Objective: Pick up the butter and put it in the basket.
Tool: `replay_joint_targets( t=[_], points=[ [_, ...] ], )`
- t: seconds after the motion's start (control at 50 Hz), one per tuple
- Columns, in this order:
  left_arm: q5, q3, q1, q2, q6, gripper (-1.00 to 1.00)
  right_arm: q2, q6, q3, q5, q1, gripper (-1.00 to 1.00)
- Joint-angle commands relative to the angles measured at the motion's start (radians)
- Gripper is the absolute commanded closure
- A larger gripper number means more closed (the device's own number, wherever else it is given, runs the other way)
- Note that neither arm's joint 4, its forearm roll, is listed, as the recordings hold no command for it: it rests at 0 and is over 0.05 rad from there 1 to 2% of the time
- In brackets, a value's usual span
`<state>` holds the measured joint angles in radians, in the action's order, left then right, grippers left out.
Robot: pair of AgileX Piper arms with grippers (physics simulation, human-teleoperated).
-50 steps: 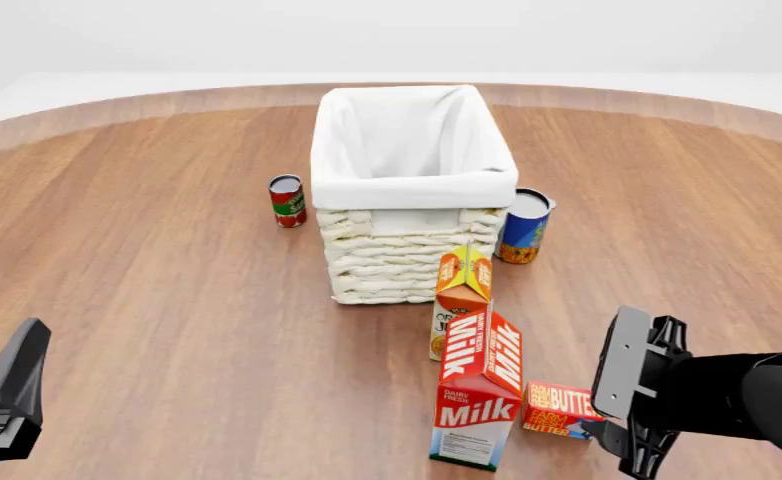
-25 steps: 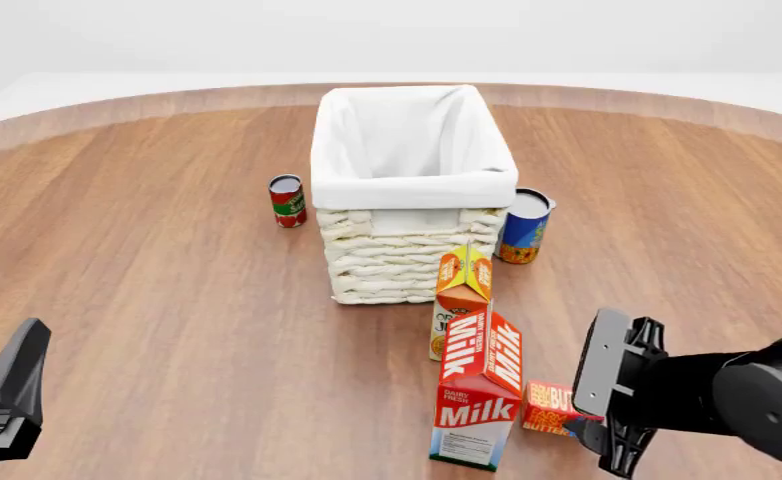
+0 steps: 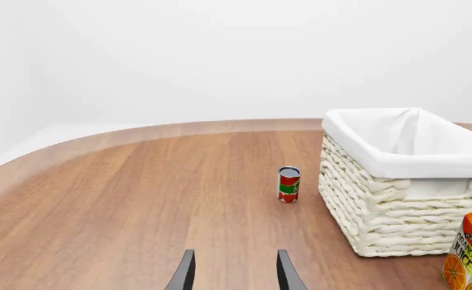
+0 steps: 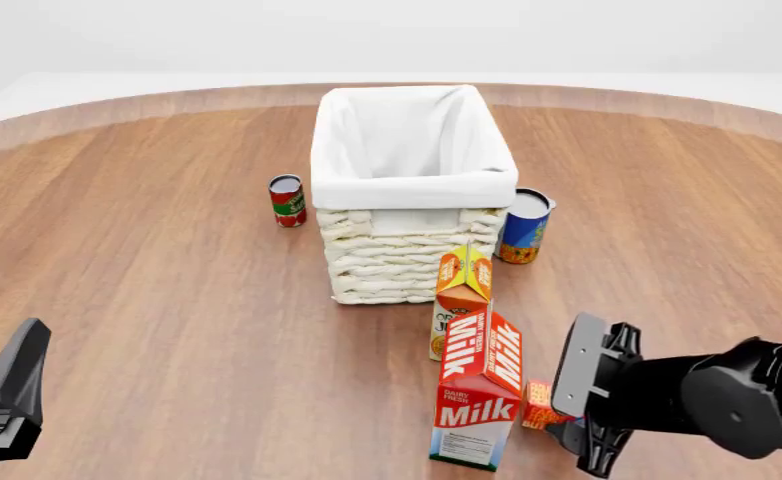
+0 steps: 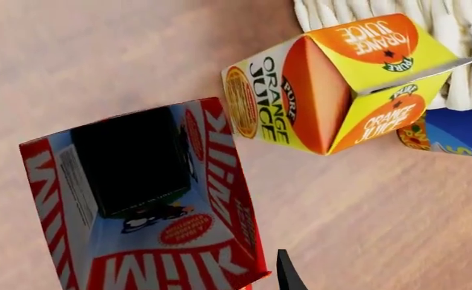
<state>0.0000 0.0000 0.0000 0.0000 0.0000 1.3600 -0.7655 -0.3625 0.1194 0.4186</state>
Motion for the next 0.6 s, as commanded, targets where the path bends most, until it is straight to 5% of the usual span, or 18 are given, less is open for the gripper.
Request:
replay_joint_targets(
  t=[0.02, 0.28, 0.3, 0.6],
  points=[
    [0.000, 0.000, 0.000, 0.000, 0.000, -1.00, 0.037, 0.016, -0.001, -0.040, 0.008, -1.00],
    [0.000, 0.000, 0.000, 0.000, 0.000, -1.00, 0.066, 0.031, -0.008, -0.064, 0.020, -1.00],
    [0.000, 0.000, 0.000, 0.000, 0.000, -1.00, 0.062, 0.029, -0.009, -0.061, 0.019, 1.00],
    [0.000, 0.000, 0.000, 0.000, 0.000, -1.00, 0.017, 0.023, -0.016, -0.024, 0.008, 1.00]
  ],
)
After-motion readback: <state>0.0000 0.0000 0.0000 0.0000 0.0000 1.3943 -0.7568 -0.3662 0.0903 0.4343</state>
